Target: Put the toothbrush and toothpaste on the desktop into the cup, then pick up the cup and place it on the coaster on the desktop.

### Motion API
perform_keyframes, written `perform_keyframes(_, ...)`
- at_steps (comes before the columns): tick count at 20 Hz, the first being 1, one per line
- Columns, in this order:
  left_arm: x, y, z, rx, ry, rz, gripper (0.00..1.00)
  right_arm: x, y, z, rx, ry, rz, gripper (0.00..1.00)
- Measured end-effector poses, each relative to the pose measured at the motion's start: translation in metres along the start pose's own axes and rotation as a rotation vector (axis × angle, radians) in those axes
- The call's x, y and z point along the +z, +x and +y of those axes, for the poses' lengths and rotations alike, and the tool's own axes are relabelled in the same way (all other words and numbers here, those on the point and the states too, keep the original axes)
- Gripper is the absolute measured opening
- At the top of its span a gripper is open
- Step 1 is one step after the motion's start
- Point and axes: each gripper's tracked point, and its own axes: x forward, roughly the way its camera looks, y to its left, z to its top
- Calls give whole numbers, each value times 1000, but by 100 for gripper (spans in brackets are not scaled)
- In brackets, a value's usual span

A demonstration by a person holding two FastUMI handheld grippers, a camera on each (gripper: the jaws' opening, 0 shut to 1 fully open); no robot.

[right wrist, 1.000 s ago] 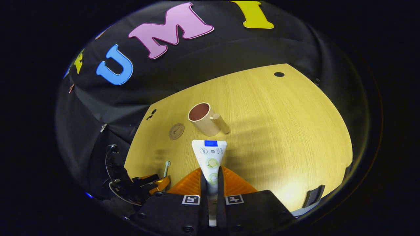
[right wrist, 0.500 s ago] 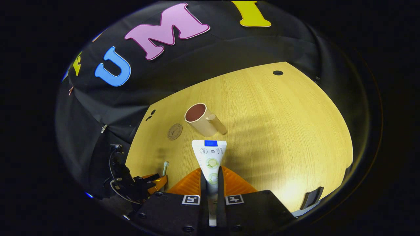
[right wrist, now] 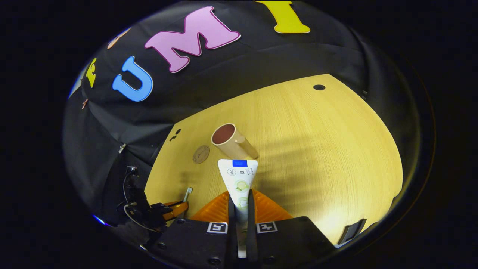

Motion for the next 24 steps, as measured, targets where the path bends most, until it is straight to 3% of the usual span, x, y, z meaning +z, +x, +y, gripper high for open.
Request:
perform_keyframes(4,16,-15,-8,-41,-68,-88,6,41,3,32,150,-2,-141,13)
perform_keyframes(5,23,-22,-12,-54,-91,-115,7,53,3,39,181,-5,-175,7)
perform_keyframes(6,27,-29,-18,-65,-112,-135,6,67,4,46,208,-7,-208,13)
perform_keyframes(10,33,-47,-38,-85,-176,-178,6,131,19,65,287,-30,-353,13)
perform_keyframes(17,11,-68,-76,-80,-265,-178,7,190,102,83,306,-106,-456,13)
perform_keyframes(24,-3,-81,-78,-17,-368,-203,6,161,185,78,254,-292,-395,13)
